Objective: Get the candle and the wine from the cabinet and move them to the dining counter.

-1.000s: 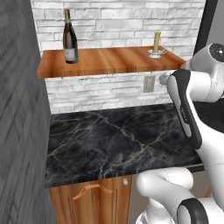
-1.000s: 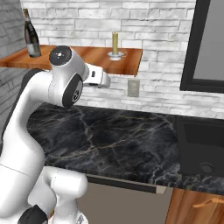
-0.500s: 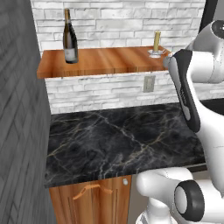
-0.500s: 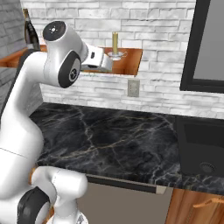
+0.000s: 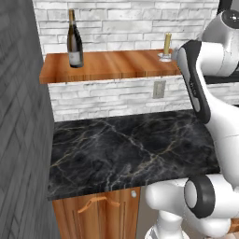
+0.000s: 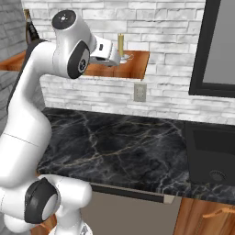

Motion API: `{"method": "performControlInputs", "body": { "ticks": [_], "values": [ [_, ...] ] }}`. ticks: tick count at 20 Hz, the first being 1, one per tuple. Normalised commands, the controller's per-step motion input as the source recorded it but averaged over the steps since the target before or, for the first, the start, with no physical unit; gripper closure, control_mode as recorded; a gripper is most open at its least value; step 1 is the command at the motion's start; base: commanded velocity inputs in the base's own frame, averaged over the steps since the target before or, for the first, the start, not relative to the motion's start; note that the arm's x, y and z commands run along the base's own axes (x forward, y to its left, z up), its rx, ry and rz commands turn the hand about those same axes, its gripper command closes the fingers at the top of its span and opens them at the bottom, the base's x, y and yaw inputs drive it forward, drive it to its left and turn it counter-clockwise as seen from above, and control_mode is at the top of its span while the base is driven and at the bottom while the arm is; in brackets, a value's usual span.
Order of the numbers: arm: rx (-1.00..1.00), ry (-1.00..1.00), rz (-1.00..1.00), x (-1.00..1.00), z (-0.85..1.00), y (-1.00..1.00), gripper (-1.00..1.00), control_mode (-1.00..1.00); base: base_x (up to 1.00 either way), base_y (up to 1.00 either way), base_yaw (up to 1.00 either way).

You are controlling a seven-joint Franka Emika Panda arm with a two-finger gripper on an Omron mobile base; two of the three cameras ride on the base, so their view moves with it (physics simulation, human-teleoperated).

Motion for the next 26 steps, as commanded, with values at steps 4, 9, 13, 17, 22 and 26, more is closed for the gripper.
{"method": "performControlInputs", "body": {
  "ticks": [4,9,13,17,22,26],
  "values": [
    [0.01,-0.05,0.00,0.25,0.13,0.00,-1.00,-1.00,0.00,0.00,0.00],
    [0.00,-0.06,0.00,0.27,0.16,0.00,-1.00,-1.00,0.00,0.00,0.00],
    [0.00,-0.02,0.00,0.38,0.09,0.00,-1.00,-1.00,0.00,0.00,0.00],
    [0.00,0.00,0.00,0.46,0.02,0.00,-1.00,-1.00,0.00,0.00,0.00],
    [0.00,0.00,0.00,0.54,0.00,0.00,-1.00,-1.00,0.00,0.00,0.00],
    [0.00,0.00,0.00,0.46,0.00,-0.01,-1.00,-1.00,0.00,0.00,0.00]
  ]
}}
